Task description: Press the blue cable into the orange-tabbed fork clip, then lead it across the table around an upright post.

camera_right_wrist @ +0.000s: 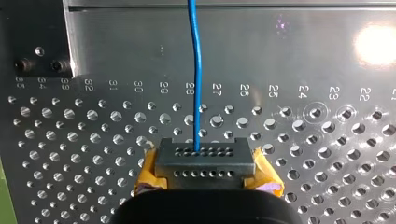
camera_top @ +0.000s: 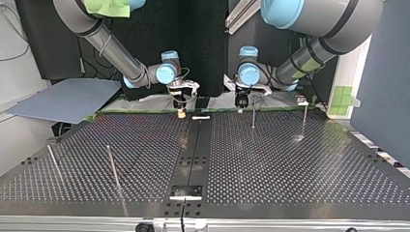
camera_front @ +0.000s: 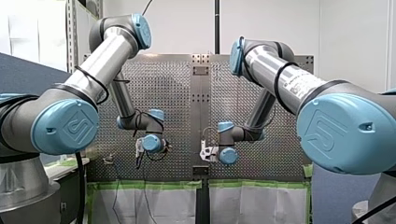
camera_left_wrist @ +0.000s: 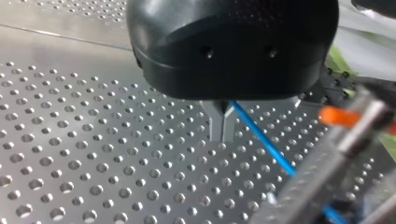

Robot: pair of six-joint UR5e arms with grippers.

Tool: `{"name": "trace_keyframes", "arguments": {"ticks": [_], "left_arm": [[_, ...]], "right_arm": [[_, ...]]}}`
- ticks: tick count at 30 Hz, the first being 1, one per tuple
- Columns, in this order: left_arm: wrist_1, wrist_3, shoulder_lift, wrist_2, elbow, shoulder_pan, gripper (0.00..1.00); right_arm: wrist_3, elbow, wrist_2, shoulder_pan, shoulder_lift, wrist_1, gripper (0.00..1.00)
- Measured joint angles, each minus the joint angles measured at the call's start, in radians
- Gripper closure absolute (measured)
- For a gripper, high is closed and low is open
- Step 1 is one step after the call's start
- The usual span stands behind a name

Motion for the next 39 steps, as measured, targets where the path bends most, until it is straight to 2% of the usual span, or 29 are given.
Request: {"name": "trace_keyframes", "arguments": {"ticks": [4, 8, 11, 22, 28, 33, 39], "left_arm": [[-0.034, 0.012, 0.008, 0.005, 0.027, -0.006, 0.98], [-0.067, 0.022, 0.032, 0.005, 0.036, -0.015, 0.98], [-0.094, 0.024, 0.057, 0.003, 0.037, -0.027, 0.98], [-0.199, 0.005, 0.161, -0.036, 0.037, -0.077, 0.98], [-0.250, -0.009, 0.219, -0.057, 0.037, -0.089, 0.98], [-0.255, -0.030, 0.268, -0.075, 0.037, -0.110, 0.98], [-0.251, -0.044, 0.333, -0.081, 0.046, -0.123, 0.98]], "right_arm": [[-0.010, -0.007, 0.000, -0.001, -0.007, 0.019, 1.00], [-0.029, -0.010, 0.002, -0.002, -0.038, 0.056, 1.00], [-0.033, -0.010, 0.002, -0.002, -0.064, 0.083, 1.00], [-0.037, -0.008, 0.003, 0.008, -0.167, 0.186, 1.00], [-0.040, 0.003, 0.004, 0.014, -0.221, 0.241, 1.00], [-0.041, 0.008, 0.004, 0.017, -0.274, 0.289, 1.00], [-0.041, 0.008, 0.005, 0.018, -0.332, 0.307, 1.00]]}}
